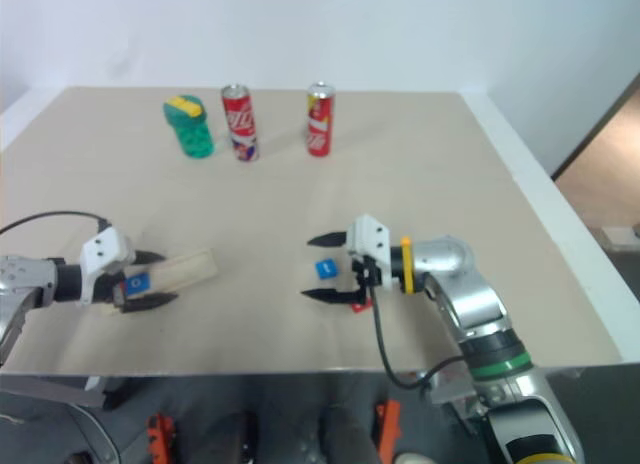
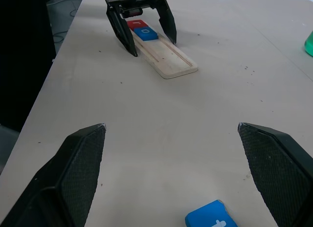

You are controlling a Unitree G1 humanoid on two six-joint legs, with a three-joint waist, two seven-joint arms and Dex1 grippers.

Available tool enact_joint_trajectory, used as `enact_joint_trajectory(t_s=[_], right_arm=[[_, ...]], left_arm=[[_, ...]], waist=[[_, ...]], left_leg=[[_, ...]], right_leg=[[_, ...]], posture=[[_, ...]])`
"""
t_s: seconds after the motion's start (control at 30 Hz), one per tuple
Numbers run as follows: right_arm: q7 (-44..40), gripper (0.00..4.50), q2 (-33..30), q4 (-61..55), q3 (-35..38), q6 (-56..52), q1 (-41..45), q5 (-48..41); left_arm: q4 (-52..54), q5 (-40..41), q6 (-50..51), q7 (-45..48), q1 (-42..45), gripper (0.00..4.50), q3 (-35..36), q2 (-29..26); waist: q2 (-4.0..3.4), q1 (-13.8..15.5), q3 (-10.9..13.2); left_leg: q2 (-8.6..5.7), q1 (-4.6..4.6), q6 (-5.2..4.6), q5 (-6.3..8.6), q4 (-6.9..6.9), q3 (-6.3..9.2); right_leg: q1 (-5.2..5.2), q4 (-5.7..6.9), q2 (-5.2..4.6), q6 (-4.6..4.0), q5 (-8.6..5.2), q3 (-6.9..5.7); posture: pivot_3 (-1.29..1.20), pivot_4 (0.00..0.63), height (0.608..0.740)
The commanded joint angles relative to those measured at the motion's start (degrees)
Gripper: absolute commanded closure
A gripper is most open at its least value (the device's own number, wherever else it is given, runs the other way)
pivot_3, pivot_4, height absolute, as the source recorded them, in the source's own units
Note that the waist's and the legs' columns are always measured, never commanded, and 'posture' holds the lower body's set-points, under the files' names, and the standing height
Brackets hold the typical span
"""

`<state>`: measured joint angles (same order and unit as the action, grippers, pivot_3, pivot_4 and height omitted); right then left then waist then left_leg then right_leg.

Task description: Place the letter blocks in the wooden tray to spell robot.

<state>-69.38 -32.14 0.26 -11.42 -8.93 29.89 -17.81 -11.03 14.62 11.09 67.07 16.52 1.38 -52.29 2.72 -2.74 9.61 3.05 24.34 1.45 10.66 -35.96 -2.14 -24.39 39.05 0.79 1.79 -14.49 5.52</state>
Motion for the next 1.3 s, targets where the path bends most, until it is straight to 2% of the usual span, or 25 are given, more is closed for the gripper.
enact_joint_trajectory(t_s=[0.03,0.4,0.43,0.53,0.7,0.87,0.97,1.17,1.3], right_arm=[[0.69,0.03,0.02,-2.33,1.07,0.55,0.09,-0.24],[0.87,0.03,-0.71,-2.01,1.24,2.67,-1.1,0.33],[0.92,0.0,-0.71,-1.9,1.32,2.87,-1.12,0.38],[1.15,0.0,-0.66,-1.69,1.6,3.44,-1.24,0.53],[1.45,0.0,-0.59,-1.44,1.98,3.65,-1.37,0.31],[1.85,0.0,-1.21,-0.57,3.42,3.82,-0.85,0.14],[1.84,0.0,-2.06,0.02,4.06,4.28,-1.28,0.31],[2.19,0.0,-3.5,0.15,4.8,4.9,-3.0,0.69],[2.75,0.0,-4.08,0.12,5.51,4.83,-3.67,0.62]], left_arm=[[-2.96,-0.67,-0.1,0.57,1.39,0.0,-0.47,0.8],[-12.54,-3.5,-2.84,5.39,4.45,0.0,-3.95,1.35],[-13.18,-3.69,-2.7,5.66,4.66,0.52,-4.14,1.4],[-14.44,-4.07,-2.8,6.42,5.38,1.3,-4.49,1.38],[-12.66,-4.82,-3.84,8.26,6.06,1.3,-5.95,1.06],[2.95,-3.16,1.41,10.36,6.72,1.3,-9.53,2.78],[8.59,-4.49,4.14,9.96,9.52,1.3,-13.66,5.38],[6.46,-9.46,7.17,7.9,17.78,1.3,-21.54,13.52],[3.58,-11.02,6.76,7.62,21.73,1.3,-23.92,17.59]], waist=[[0.0,0.01,0.0],[-0.1,-0.13,-0.06],[-0.12,-0.15,-0.06],[-0.21,-0.1,-0.12],[-0.32,-0.1,-0.19],[-0.32,0.12,-0.18],[-0.32,0.35,-0.18],[-0.29,0.34,-0.17],[-0.29,0.26,-0.16]], left_leg=[[0.0,-0.01,0.0,0.0,-0.03,0.0],[0.05,-0.14,-0.12,-0.08,-0.37,-0.05],[0.05,-0.15,-0.12,-0.08,-0.37,-0.07],[0.07,-0.15,-0.12,-0.08,-0.37,-0.06],[0.11,-0.17,-0.12,-0.09,-0.36,-0.06],[0.06,-0.12,-0.11,-0.08,-0.37,-0.07],[-0.11,0.0,-0.11,-0.08,-0.37,0.01],[-0.26,0.1,-0.11,-0.08,-0.41,0.11],[-0.27,0.1,-0.12,-0.08,-0.46,0.2]], right_leg=[[0.01,0.03,0.0,0.0,0.01,-0.02],[0.17,0.08,0.02,-0.19,0.18,0.02],[0.17,0.08,0.03,-0.19,0.18,0.04],[0.17,0.09,0.05,-0.17,0.19,0.02],[0.17,0.11,0.11,-0.18,0.21,0.03],[0.17,0.1,0.07,-0.09,0.16,0.11],[0.17,0.1,0.0,0.19,0.1,0.16],[0.18,0.04,-0.02,0.37,0.13,0.22],[0.21,0.06,0.04,0.39,0.16,0.2]], posture=[[0.0,0.15,0.74],[0.0,0.15,0.74],[0.0,0.15,0.74],[0.0,0.15,0.74],[0.0,0.15,0.74],[0.0,0.15,0.74],[0.0,0.15,0.74],[0.0,0.15,0.74],[0.0,0.15,0.74]])
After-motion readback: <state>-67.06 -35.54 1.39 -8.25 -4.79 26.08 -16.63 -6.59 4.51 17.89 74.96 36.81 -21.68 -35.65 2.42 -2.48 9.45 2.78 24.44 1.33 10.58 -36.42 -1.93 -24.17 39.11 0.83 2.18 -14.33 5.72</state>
